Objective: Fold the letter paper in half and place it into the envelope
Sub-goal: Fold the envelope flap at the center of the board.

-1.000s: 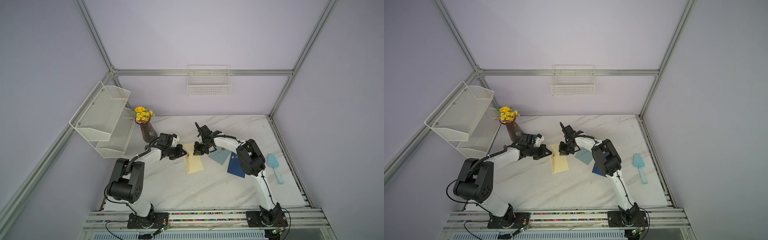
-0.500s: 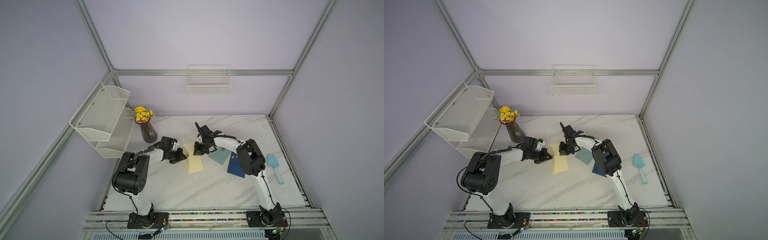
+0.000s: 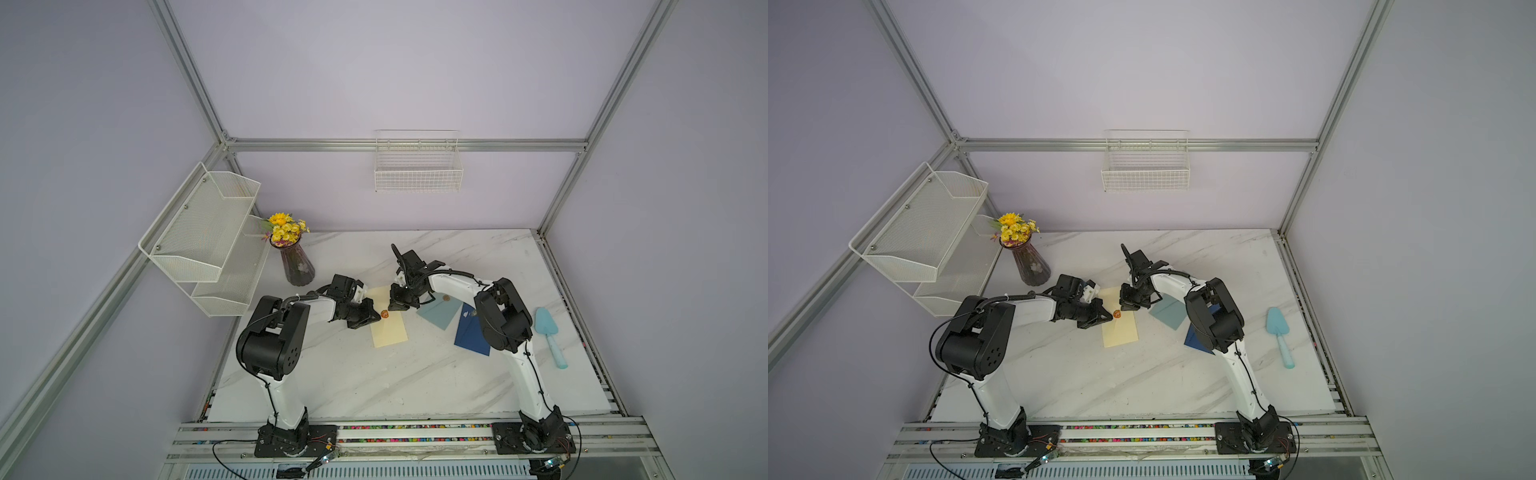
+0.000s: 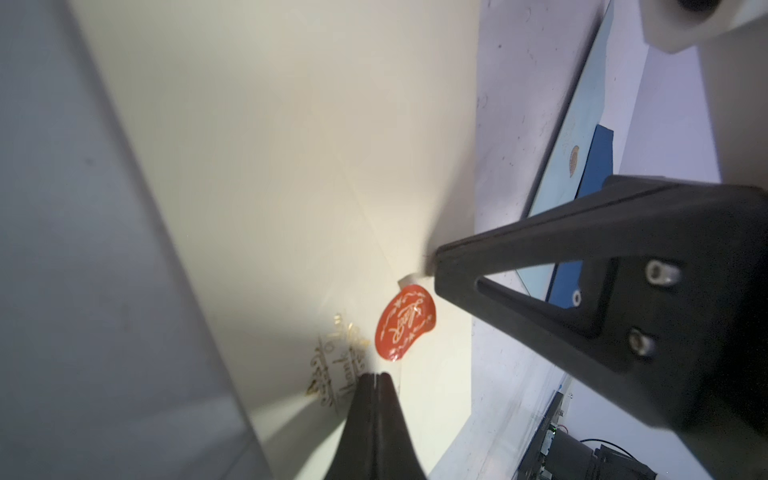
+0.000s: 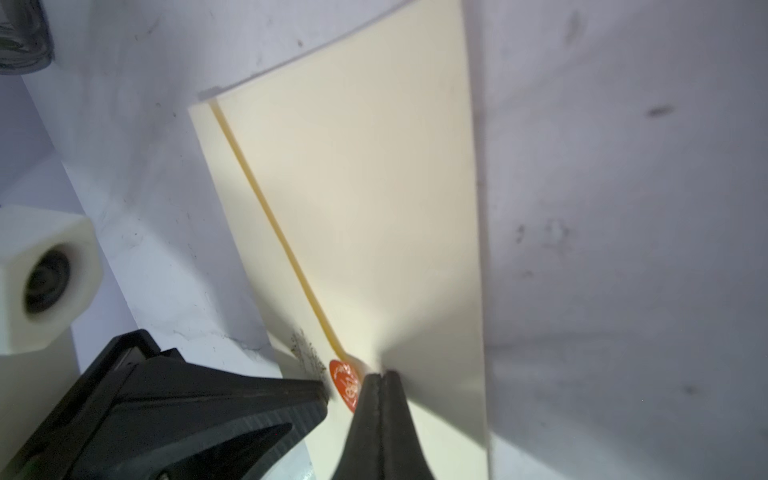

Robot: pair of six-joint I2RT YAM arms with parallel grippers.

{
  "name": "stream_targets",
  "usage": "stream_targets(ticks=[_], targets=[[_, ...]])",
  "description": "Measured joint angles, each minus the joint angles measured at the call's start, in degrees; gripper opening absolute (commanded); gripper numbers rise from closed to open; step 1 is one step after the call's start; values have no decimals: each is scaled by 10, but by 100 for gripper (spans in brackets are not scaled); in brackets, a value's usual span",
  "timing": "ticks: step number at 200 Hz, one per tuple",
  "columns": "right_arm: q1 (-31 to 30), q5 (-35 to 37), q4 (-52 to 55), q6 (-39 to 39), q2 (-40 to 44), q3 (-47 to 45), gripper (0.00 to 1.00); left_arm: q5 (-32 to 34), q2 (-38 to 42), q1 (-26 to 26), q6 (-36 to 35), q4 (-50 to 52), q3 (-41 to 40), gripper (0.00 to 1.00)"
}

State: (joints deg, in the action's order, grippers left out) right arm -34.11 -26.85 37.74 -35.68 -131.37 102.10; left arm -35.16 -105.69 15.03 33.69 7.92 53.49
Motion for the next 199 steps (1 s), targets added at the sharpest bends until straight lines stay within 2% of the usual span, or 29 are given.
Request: stream_targets(ticks=[59, 121, 163, 199], targets=[[3, -31, -17, -16, 29, -14, 0, -21, -16, 0, -4, -24, 2, 0], [0, -54, -24, -28, 13, -15, 0, -21, -16, 0, -13, -20, 4, 0], [-9, -50, -19, -22, -3, -14, 0, -16, -16, 0, -19, -4, 12, 0], [-13, -12, 3, 0, -5, -10, 0, -3, -16, 2, -19, 28, 27, 0]])
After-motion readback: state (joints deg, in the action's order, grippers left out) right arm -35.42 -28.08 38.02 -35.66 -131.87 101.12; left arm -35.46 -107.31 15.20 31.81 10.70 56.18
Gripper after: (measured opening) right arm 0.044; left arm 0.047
